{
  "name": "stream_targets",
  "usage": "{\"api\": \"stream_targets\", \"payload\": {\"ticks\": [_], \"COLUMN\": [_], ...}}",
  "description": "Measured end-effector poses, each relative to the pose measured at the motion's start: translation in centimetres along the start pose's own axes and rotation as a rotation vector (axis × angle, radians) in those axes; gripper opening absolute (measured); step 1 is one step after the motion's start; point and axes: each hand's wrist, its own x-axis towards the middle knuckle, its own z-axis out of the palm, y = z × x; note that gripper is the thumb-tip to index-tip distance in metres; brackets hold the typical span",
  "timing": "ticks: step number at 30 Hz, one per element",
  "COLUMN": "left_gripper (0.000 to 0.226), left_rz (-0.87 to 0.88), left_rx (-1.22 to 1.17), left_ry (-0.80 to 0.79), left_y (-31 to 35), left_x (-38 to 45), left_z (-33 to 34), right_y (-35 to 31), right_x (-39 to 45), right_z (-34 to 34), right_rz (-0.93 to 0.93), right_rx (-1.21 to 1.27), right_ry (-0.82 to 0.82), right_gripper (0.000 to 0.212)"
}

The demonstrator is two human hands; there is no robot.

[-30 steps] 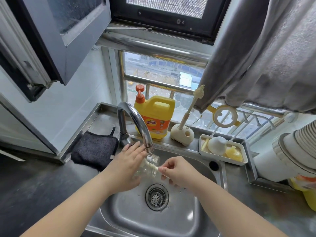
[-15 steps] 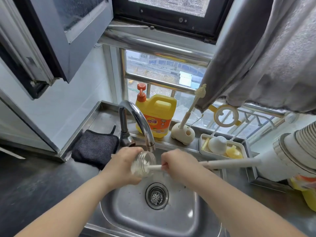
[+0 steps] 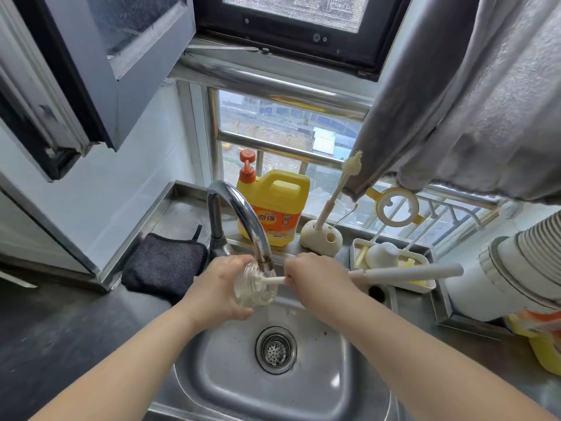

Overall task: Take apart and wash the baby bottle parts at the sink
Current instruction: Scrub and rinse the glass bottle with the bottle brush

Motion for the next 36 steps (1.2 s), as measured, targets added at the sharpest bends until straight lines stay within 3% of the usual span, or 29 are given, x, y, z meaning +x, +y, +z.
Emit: {"api": "stream_targets", "payload": {"ticks": [2, 5, 7, 9, 12, 14, 16, 18, 19, 23, 25, 29, 31, 33, 36], "left_gripper": [0.092, 0.090, 0.087, 0.087, 0.094, 0.096, 0.095, 0.090, 0.088, 0.086, 0.083, 0.090, 0.092, 0.092, 0.090], "left_rz": [0.017, 0.024, 0.028, 0.019, -0.029, -0.031, -0.010, 0.030, 0.057, 0.086, 0.104, 0.053, 0.058, 0.080, 0.114], "left_rx": [0.013, 0.051, 0.092, 0.117, 0.089, 0.077, 0.127, 0.200, 0.218, 0.212, 0.233, 0.228, 0.201, 0.194, 0.216], "left_ry": [-0.029, -0.093, -0.115, -0.167, -0.214, -0.188, -0.201, -0.188, -0.168, -0.103, -0.077, -0.188, -0.216, -0.211, -0.163], "left_y": [0.1, -0.2, -0.5, -0.3, -0.2, -0.4, -0.5, -0.7, -0.8, -1.2, -1.2, -0.6, -0.3, -0.1, -0.4], "left_x": [0.3, 0.1, -0.2, -0.2, 0.3, 0.7, 0.7, 0.4, 0.2, -0.3, -0.2, 0.4, 0.8, 0.9, 0.9], "left_z": [-0.3, -0.7, -0.6, -0.6, -1.0, -1.6, -2.0, -2.0, -1.8, -2.0, -2.3, -2.7, -2.6, -2.9, -3.3], "right_y": [-0.8, -0.8, 0.1, 1.0, 0.8, 0.4, 0.2, -0.1, 0.0, 0.8, 1.0, 0.3, -0.3, -0.2, 0.2], "right_x": [-0.3, -0.8, -1.0, -0.8, -0.3, -0.5, -0.5, -0.7, -0.7, -1.3, -1.2, 0.0, 0.1, -0.2, -0.9], "right_z": [0.6, 1.9, 1.7, 0.8, -0.1, -0.6, 0.2, 0.4, 0.9, 1.2, 1.1, 0.5, 0.4, 0.8, 1.4], "right_rz": [-0.016, -0.013, -0.011, -0.024, -0.160, -0.187, -0.135, 0.007, 0.041, 0.117, 0.121, 0.060, -0.007, 0.028, 0.123], "right_rx": [0.055, 0.421, 0.493, 0.296, -0.125, -0.207, -0.105, 0.132, 0.258, 0.683, 0.621, 0.137, 0.039, 0.128, 0.522], "right_ry": [0.020, -0.098, -0.186, -0.196, 0.141, 0.247, 0.195, -0.117, -0.199, -0.367, -0.325, -0.022, 0.062, 0.051, -0.146], "right_gripper": [0.010, 0.010, 0.009, 0.006, 0.026, 0.038, 0.022, 0.012, 0.010, 0.021, 0.017, 0.008, 0.009, 0.010, 0.010]}}
